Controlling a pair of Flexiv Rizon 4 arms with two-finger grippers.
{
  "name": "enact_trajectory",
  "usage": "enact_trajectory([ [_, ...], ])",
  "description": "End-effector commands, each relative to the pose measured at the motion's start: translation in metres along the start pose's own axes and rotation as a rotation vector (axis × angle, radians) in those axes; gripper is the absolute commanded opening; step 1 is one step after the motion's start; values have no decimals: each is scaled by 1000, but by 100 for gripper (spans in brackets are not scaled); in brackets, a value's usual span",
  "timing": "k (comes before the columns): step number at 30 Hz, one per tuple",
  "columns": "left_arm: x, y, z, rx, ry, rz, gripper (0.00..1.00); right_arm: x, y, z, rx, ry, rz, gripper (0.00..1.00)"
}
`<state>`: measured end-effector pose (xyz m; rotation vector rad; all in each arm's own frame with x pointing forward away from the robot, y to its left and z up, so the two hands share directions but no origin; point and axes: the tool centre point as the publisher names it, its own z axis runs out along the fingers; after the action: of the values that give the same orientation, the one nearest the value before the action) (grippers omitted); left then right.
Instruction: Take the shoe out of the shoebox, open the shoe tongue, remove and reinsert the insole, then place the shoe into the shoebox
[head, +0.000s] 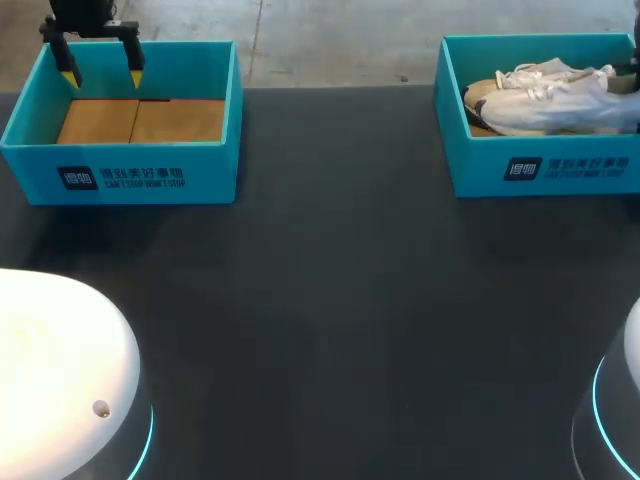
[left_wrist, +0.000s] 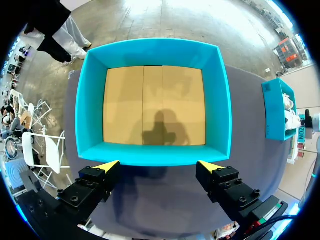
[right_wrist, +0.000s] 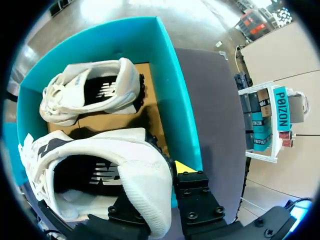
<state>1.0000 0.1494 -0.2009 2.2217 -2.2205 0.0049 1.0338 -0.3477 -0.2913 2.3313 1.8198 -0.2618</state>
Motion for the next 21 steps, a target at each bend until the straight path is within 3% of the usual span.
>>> enact_trajectory([
  [1,0,0,0,-1,-1,0,100,-3,-4,-32,-1,-4,-2,0],
  [10,0,0,0,-1,-1,0,100,-6,-10,-75,-5,-9,-20,0],
  [21,0,0,0,-1,-1,0,100,-7,-15,-105,-44,-1,6,0],
])
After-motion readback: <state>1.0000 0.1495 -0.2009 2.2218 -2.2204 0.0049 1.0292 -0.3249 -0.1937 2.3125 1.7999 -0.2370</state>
